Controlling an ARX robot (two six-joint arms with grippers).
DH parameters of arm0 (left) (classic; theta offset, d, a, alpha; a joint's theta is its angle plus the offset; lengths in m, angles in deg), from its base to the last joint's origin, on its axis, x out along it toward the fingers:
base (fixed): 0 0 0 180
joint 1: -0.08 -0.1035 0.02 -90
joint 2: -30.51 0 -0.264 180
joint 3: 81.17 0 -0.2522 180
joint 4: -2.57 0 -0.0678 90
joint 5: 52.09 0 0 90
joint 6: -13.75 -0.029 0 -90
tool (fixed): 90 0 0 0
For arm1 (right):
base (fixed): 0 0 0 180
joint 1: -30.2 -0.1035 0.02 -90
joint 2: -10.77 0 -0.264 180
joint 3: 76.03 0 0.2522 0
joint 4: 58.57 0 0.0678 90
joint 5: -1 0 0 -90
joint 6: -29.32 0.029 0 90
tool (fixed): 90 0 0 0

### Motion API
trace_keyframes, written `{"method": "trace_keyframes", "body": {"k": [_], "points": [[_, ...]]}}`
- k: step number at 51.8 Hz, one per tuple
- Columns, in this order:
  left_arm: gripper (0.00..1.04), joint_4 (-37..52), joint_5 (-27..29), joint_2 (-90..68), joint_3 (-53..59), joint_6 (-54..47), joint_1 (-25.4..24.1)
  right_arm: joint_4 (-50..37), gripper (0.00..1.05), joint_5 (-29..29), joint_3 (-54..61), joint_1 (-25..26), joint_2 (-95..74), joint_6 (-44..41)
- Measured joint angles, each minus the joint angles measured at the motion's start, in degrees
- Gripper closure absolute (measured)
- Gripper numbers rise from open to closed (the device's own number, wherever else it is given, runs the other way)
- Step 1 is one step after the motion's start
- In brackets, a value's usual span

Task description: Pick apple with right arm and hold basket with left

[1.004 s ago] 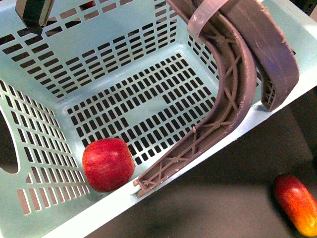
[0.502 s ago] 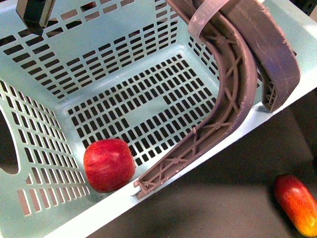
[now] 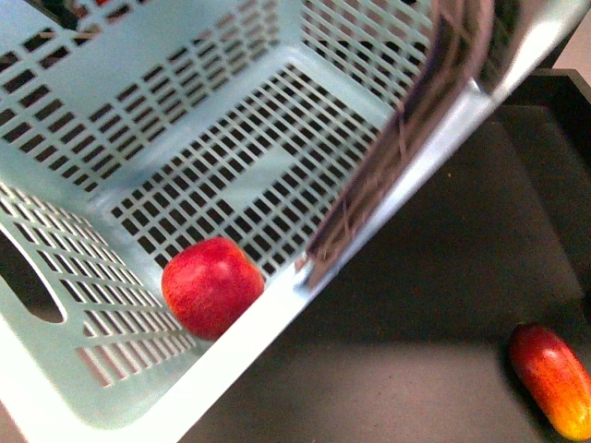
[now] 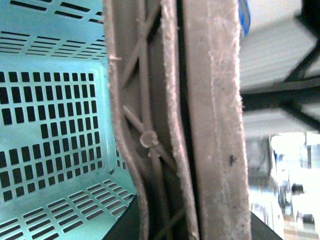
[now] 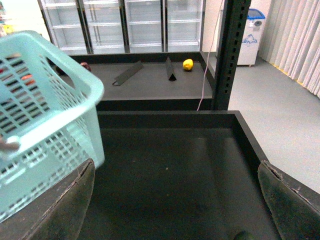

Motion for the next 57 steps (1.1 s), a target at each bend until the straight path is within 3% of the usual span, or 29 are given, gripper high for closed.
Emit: {"method": "trace_keyframes", "body": {"k": [3, 9, 22, 36, 57], "points": [[0.90, 0.3, 5.5, 0.0, -0.1, 2.7, -0.6, 0.0, 0.09, -0.1, 0.0, 0.0, 0.0, 0.0], [0.90, 0.3, 8.1, -0.3, -0.2, 4.4, -3.3, 0.0, 0.09, -0.1, 0.0, 0.0, 0.0, 0.0], [0.90, -3.2, 3.2, -5.4, -2.3, 9.6, -13.0, 0.0, 0.09, -0.1, 0.0, 0.0, 0.0, 0.0], [0.90, -10.8, 2.1, -13.8, -6.8, 15.1, -23.0, 0.0, 0.09, -0.1, 0.0, 0.0, 0.0, 0.0], [0.90, -12.7, -1.7, -19.3, -6.5, 15.8, -28.9, 0.0, 0.09, -0.1, 0.0, 0.0, 0.0, 0.0]]}}
